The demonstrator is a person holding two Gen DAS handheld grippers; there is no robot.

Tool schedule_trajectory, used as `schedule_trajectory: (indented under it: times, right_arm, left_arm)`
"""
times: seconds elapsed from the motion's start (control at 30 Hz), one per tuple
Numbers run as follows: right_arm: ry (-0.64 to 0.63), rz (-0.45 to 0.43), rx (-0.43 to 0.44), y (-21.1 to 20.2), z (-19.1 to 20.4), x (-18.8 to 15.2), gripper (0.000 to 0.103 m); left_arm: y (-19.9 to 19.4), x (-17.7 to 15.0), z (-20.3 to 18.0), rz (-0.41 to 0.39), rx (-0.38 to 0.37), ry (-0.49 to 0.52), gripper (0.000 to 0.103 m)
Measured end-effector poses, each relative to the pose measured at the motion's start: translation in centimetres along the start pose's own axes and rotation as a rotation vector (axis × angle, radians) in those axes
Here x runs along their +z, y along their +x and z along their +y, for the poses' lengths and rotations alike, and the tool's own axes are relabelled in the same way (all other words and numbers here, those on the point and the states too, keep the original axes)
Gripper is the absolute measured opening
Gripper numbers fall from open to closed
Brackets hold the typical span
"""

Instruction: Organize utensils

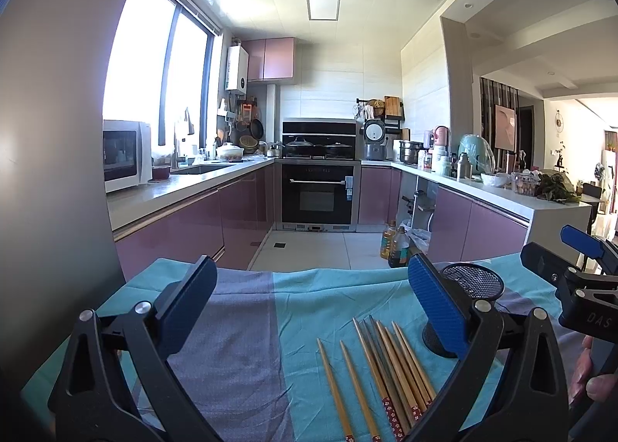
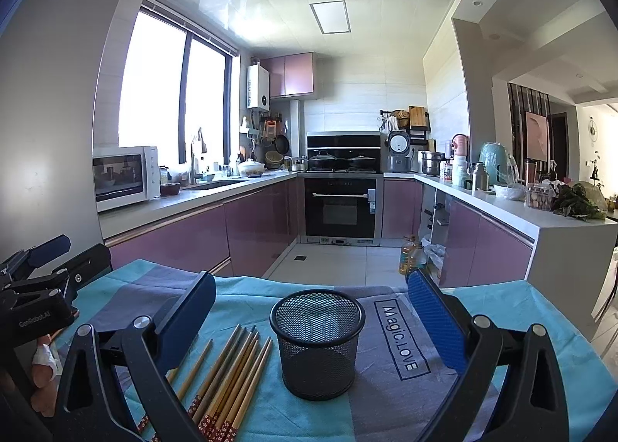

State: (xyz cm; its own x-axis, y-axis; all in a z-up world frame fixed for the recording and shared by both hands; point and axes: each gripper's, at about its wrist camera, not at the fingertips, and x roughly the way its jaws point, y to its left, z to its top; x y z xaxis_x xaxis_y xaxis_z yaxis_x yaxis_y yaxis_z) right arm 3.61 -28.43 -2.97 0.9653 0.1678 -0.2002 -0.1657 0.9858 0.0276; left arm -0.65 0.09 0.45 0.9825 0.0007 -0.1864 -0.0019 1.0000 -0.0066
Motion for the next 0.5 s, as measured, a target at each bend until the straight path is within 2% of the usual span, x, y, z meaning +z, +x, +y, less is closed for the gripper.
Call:
schedule_trajectory:
  times: [0.5]
  right_arm:
    - [0.003,0.001,0.001,-0.1,-0.09,0.12,0.096]
  left_arm:
    - [-0.39,-0.13,0.04,-0.013,0.006,0.001,0.098]
